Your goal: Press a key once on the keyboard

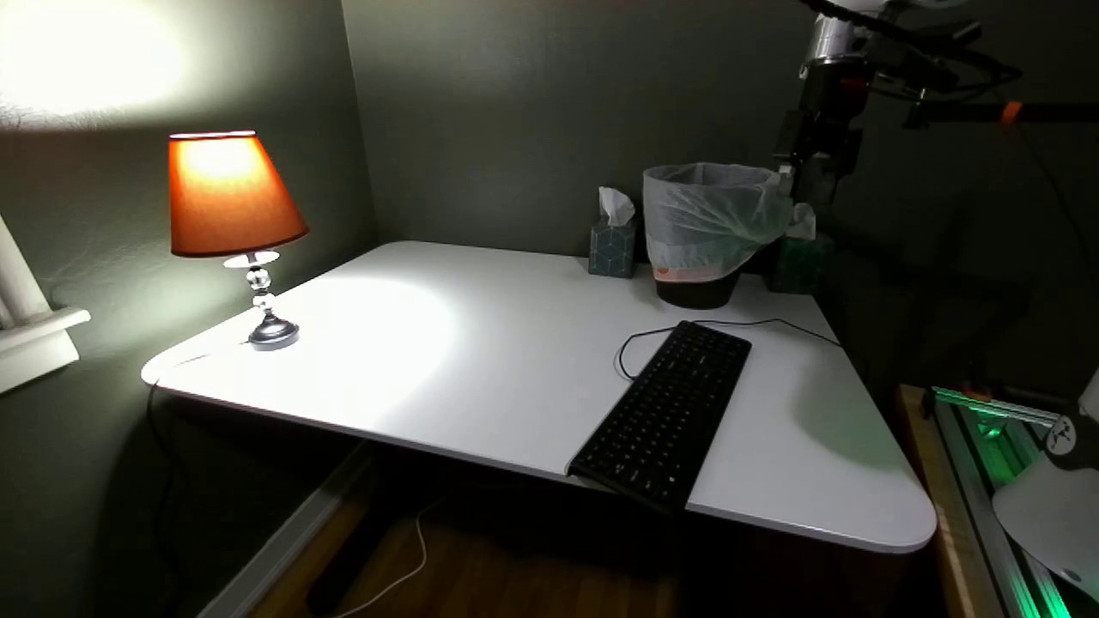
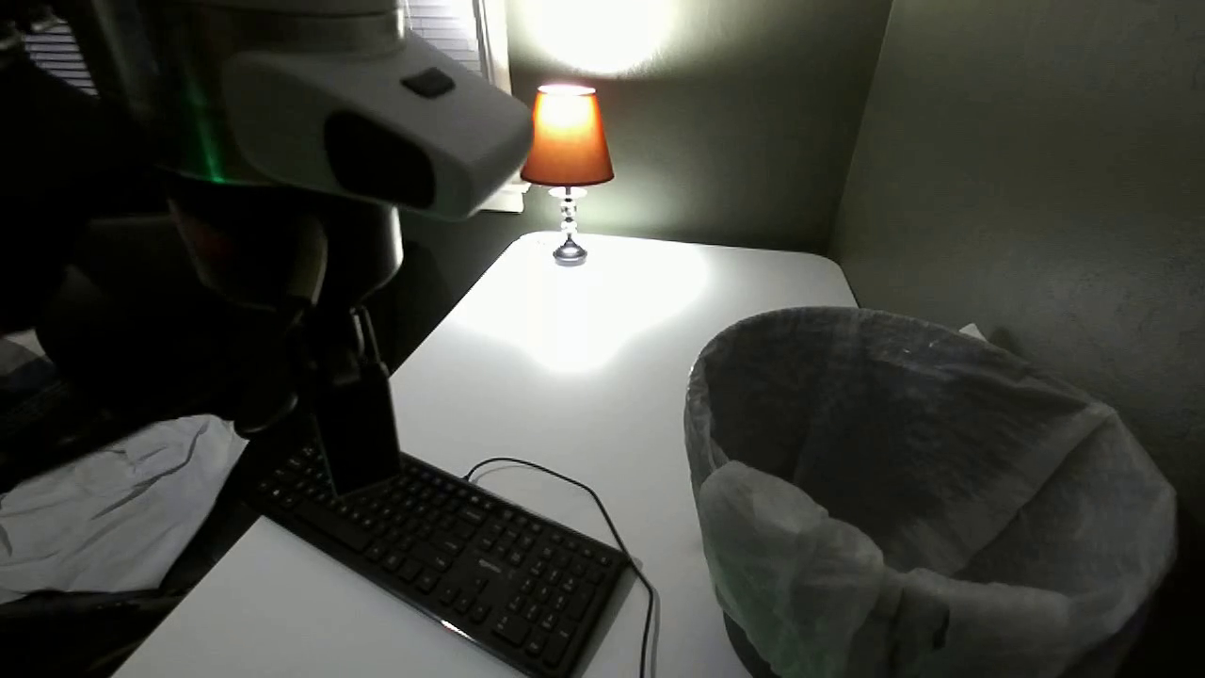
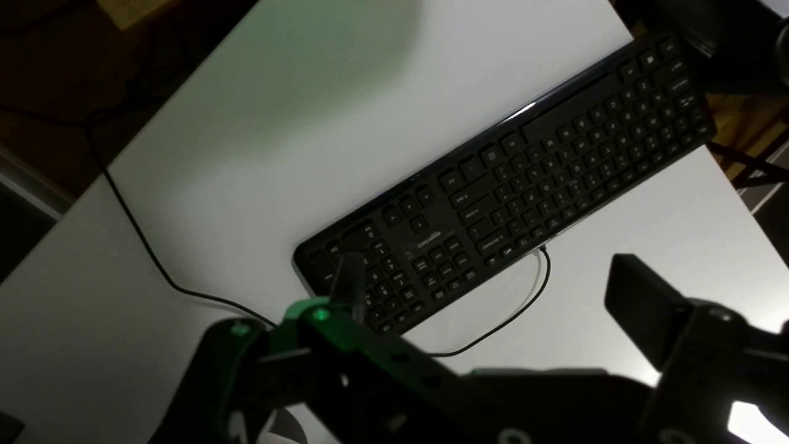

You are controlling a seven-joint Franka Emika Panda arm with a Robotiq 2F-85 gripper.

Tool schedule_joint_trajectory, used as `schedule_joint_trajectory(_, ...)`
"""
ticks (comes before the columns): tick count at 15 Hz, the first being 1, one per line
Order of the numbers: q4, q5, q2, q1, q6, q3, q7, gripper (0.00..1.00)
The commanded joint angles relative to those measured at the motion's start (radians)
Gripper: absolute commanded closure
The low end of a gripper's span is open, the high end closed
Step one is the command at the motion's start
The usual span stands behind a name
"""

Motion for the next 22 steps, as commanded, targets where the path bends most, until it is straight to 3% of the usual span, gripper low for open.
schedule_joint_trajectory(1,-0.033,0.067,0.047,-0.027,0.075,-0.016,0.006,0.0)
schedule_joint_trajectory(6,-0.049,0.131,0.108,-0.068,0.183,-0.031,0.071,0.0)
schedule_joint_trajectory(16,-0.031,0.112,0.144,-0.088,0.156,-0.018,0.103,0.0)
schedule_joint_trajectory(22,-0.016,0.205,0.259,-0.085,0.225,-0.045,0.14,0.0)
